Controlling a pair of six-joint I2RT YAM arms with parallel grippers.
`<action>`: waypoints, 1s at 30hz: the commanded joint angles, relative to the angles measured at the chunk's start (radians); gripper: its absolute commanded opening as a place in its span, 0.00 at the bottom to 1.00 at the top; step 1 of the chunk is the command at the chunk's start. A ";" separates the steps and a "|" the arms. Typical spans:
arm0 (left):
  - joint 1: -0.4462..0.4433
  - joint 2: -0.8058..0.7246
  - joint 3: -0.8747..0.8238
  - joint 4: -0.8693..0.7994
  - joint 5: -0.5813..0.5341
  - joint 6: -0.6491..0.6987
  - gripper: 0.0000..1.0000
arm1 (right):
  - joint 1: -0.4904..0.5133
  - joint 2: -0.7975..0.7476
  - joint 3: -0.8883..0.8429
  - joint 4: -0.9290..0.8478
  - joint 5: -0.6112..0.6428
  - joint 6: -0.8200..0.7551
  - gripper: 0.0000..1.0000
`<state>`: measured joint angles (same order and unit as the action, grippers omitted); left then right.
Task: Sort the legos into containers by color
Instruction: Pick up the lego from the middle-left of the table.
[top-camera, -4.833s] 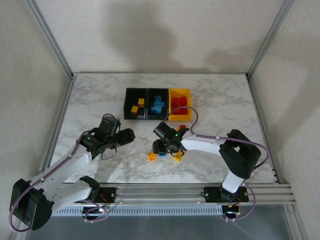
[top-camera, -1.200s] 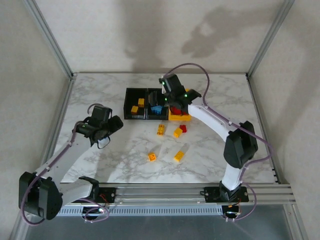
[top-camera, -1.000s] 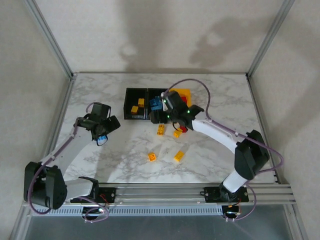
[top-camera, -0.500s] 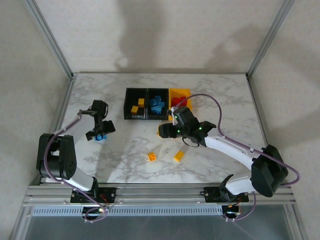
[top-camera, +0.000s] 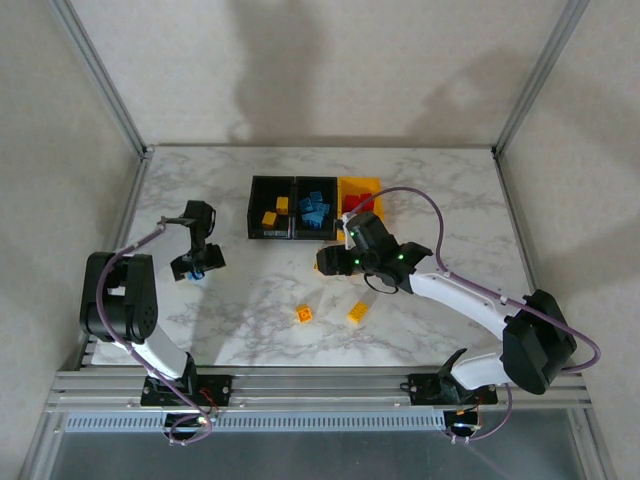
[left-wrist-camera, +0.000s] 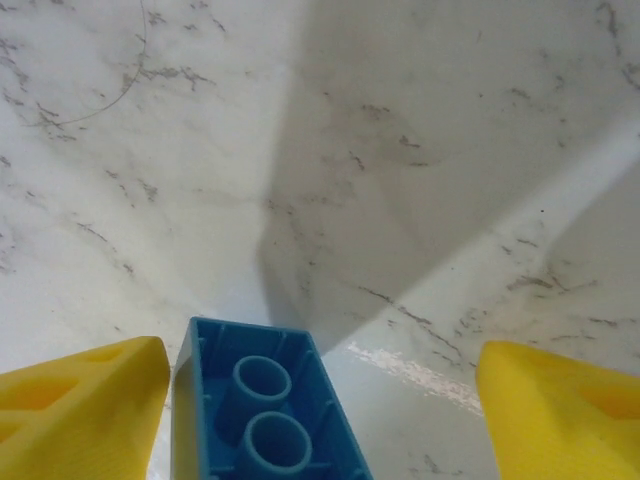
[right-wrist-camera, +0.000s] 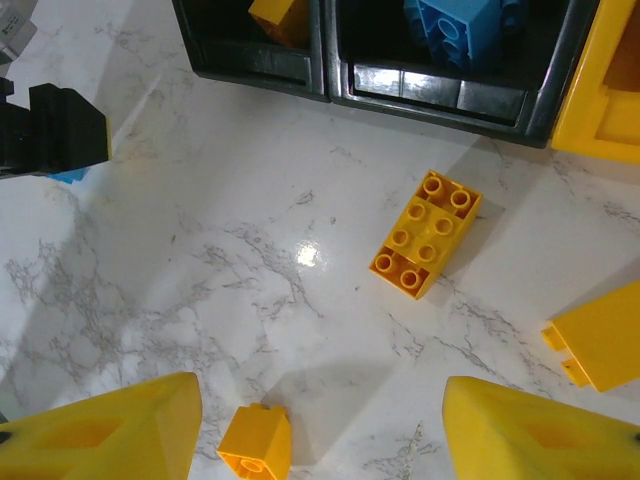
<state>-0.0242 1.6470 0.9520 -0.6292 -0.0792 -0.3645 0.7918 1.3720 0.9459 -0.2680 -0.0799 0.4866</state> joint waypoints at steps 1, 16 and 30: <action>0.010 0.008 -0.005 -0.004 -0.005 0.019 0.68 | 0.000 -0.019 0.007 0.012 0.011 0.012 0.65; 0.008 -0.033 -0.004 -0.027 0.039 0.021 0.18 | 0.000 -0.012 -0.005 0.023 0.011 0.023 0.65; -0.058 -0.090 0.030 -0.035 0.112 -0.017 0.06 | -0.001 -0.027 0.006 0.018 0.003 0.026 0.64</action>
<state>-0.0532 1.5894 0.9527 -0.6323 -0.0071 -0.3618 0.7918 1.3712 0.9459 -0.2642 -0.0799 0.5060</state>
